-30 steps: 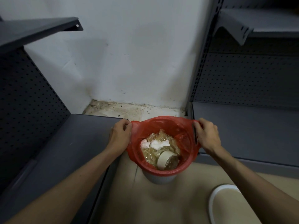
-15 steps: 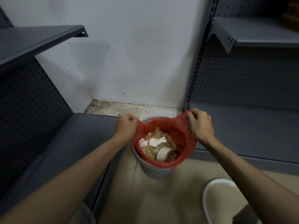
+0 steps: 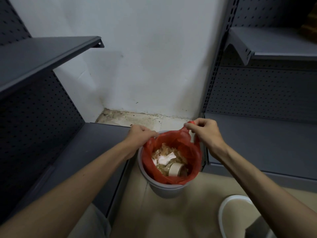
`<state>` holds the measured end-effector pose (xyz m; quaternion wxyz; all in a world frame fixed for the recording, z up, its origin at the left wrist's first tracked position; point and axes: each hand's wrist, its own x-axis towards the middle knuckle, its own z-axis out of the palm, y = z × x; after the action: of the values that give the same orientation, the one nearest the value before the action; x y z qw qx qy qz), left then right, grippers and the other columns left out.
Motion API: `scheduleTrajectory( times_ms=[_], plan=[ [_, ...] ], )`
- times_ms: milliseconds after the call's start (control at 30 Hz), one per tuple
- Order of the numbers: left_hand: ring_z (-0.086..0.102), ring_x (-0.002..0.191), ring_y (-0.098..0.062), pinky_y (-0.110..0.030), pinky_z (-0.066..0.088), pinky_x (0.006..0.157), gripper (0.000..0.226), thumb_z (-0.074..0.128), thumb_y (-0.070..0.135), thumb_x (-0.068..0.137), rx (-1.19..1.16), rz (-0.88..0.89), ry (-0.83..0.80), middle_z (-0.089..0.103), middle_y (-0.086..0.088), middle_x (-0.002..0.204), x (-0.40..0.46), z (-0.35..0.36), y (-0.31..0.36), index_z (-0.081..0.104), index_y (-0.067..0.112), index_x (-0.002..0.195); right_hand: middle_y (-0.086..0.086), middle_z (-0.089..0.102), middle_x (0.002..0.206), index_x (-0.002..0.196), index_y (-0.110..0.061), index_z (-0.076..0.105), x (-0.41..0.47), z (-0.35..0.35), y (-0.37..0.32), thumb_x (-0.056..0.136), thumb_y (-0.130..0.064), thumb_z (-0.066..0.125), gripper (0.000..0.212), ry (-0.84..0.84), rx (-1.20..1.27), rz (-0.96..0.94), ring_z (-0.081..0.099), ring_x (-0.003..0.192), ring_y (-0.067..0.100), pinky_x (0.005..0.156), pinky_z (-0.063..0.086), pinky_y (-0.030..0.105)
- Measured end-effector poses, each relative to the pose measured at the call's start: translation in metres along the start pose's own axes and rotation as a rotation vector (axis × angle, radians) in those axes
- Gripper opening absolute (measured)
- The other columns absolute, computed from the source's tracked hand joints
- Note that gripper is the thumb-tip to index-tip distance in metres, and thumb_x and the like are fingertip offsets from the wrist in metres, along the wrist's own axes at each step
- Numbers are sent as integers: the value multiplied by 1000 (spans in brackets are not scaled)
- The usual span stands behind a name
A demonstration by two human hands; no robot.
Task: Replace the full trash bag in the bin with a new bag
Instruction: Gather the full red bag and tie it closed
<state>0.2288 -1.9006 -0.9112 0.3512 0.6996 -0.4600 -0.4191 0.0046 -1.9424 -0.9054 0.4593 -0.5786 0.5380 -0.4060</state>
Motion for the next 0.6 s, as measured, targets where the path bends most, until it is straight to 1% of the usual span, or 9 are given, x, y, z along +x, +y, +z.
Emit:
scheduleTrajectory(
  times_ms=[67,133,200,267,300,367,433,533,600],
  plan=[
    [61,54,-13,-16,50,53,18,73,9,75,-36,19,1,62,-4,55,-2,0,5,68,0,61,-2,62,55,72,1,66,-1,8,-7,81,-18,74,22,-49,3,-70,56,47,9,48,46,21],
    [66,57,-12,-16,50,51,13,73,6,75,-58,51,33,69,-5,61,-4,2,8,73,4,63,-3,65,74,76,2,69,-1,17,-14,83,-15,73,19,-77,-12,-135,60,63,1,62,48,16],
    [69,61,-9,-17,52,52,18,74,8,75,-64,94,76,73,0,65,-4,7,8,74,16,59,8,68,102,81,4,70,1,26,-17,85,-13,71,18,-103,-9,-151,65,91,14,83,49,23],
    [70,68,-10,-21,55,57,16,76,13,75,-45,128,116,73,3,67,-1,11,8,74,21,61,23,68,108,90,6,68,2,37,-19,88,-10,66,17,-167,17,-135,63,101,33,93,48,37],
    [71,71,-12,-23,57,61,14,77,16,75,-37,141,132,74,4,68,0,12,8,74,22,63,24,69,106,94,6,68,3,42,-18,90,-8,64,15,-200,9,-132,64,100,35,93,49,39],
    [71,77,-17,-31,59,70,10,78,18,75,-49,153,149,74,2,72,1,15,6,74,21,66,17,72,99,99,2,69,4,53,-14,91,-4,59,14,-245,-20,-131,67,93,28,88,52,34],
    [71,81,-18,-33,59,73,6,78,19,76,-60,160,145,74,1,76,1,17,5,75,20,71,15,73,97,100,-6,71,3,63,-7,89,-3,56,19,-282,-66,-90,68,90,27,87,55,40],
    [68,76,-8,-23,57,66,7,76,19,77,-39,184,149,73,6,75,1,21,5,74,22,71,17,73,82,95,-15,73,1,70,2,75,-7,59,25,-404,-54,57,69,74,31,76,58,48],
    [67,70,-2,-16,54,60,12,76,16,76,-32,211,154,72,8,73,2,24,6,73,24,67,13,73,74,88,-20,74,-1,73,6,71,-11,64,22,-468,-36,66,69,67,24,69,58,42]
  ],
)
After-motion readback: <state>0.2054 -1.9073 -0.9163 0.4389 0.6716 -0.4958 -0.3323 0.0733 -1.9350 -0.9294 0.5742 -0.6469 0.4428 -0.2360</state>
